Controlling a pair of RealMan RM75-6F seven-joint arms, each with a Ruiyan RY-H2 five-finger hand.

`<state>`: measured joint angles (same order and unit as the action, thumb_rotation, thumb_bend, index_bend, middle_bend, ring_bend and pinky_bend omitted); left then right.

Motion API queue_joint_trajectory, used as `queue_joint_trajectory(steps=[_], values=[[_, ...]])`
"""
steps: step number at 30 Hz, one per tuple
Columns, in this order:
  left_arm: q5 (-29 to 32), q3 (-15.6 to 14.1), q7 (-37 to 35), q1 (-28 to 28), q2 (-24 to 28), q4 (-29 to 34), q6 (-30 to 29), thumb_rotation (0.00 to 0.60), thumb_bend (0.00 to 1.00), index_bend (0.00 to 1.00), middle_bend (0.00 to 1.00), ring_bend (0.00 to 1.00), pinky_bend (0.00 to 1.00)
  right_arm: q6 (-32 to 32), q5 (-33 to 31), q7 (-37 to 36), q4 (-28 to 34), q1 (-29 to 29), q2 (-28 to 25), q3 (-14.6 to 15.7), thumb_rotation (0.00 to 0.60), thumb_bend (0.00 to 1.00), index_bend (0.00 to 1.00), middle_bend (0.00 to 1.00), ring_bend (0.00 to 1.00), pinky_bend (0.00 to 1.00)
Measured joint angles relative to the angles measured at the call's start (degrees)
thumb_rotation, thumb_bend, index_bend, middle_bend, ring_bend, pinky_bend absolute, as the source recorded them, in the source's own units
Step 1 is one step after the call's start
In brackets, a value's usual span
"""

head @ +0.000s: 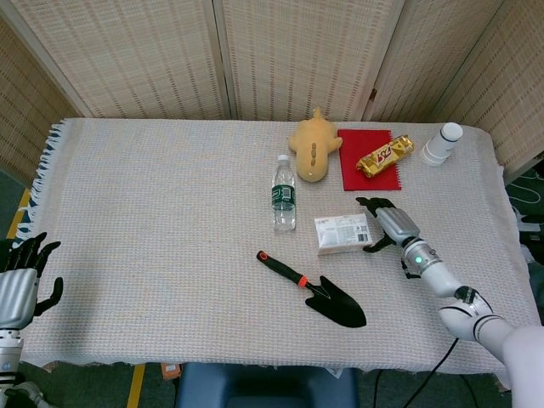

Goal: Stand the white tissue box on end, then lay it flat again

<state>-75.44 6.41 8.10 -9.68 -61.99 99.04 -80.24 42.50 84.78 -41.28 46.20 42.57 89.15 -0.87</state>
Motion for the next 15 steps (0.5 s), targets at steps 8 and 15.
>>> queue_joint_trajectory(steps=[8, 15], values=[[0.1, 0.1, -0.6, 0.0, 0.1, -0.1, 0.1, 0.6, 0.49, 0.16, 0.0, 0.0, 0.09, 6.5, 0.9, -0.6, 13.1, -3.7, -9.3, 0.6, 0.6, 0.0, 0.0, 0.04, 0.0, 0.0], [0.5, 0.1, -0.6, -0.3, -0.2, -0.5, 0.7, 0.6, 0.48, 0.16, 0.0, 0.0, 0.09, 25.7, -0.2, 7.7, 27.1, -14.1, -16.3, 0.7, 0.6, 0.0, 0.0, 0.04, 0.04, 0.0]])
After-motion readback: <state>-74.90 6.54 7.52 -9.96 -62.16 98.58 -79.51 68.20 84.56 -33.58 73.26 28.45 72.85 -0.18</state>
